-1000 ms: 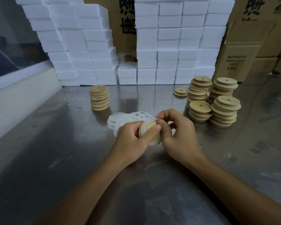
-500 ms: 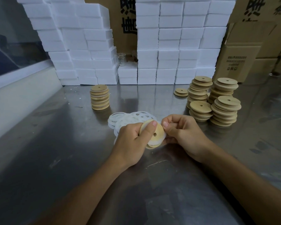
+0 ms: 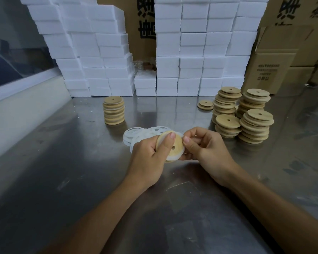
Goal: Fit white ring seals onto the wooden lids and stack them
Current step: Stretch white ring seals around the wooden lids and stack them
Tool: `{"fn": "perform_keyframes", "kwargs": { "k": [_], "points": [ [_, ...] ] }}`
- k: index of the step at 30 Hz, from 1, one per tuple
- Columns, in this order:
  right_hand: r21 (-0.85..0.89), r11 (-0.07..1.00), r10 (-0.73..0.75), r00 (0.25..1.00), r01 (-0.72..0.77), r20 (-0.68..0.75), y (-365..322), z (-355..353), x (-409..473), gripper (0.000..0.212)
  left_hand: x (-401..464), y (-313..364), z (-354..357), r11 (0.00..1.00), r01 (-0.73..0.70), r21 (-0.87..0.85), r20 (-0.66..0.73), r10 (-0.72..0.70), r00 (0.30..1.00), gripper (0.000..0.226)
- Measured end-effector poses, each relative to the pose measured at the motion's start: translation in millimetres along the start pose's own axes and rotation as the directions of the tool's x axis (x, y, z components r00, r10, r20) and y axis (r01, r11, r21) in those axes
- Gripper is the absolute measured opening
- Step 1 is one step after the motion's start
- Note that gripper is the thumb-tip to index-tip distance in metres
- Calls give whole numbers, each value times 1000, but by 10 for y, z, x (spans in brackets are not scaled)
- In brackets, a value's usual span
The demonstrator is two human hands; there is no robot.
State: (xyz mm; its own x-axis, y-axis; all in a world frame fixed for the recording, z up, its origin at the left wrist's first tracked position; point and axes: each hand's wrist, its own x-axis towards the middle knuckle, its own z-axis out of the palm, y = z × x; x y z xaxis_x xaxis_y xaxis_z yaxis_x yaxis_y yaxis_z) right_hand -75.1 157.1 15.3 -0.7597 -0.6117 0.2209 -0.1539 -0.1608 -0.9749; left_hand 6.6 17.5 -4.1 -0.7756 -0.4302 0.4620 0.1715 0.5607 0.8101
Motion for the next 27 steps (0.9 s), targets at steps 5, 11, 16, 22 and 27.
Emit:
{"fn": "perform_keyframes", "kwargs": {
  "k": [5, 11, 16, 22, 27],
  "points": [
    [19, 998, 54, 998, -54, 12, 5, -12, 8, 11, -10, -5, -14, 1000, -9, 10, 25, 8, 1000, 46],
    [59, 989, 134, 991, -135, 26, -5, -71, 34, 15, -20, -20, 3, 996, -40, 81, 24, 39, 999, 60],
    [104, 986, 125, 991, -128, 40, 19, -75, 54, 18, -16, -36, 8, 986, -78, 151, 8, 77, 997, 59],
    [119, 987, 101, 992, -110, 76, 55, -78, 56, 11, 10, -34, -8, 989, -79, 125, -10, 81, 997, 43],
    [-108, 990, -96, 994, 90, -50, 84, -33, 33, 17, -5, -31, -3, 990, -14, 139, 77, 4, 997, 48]
  ]
}}
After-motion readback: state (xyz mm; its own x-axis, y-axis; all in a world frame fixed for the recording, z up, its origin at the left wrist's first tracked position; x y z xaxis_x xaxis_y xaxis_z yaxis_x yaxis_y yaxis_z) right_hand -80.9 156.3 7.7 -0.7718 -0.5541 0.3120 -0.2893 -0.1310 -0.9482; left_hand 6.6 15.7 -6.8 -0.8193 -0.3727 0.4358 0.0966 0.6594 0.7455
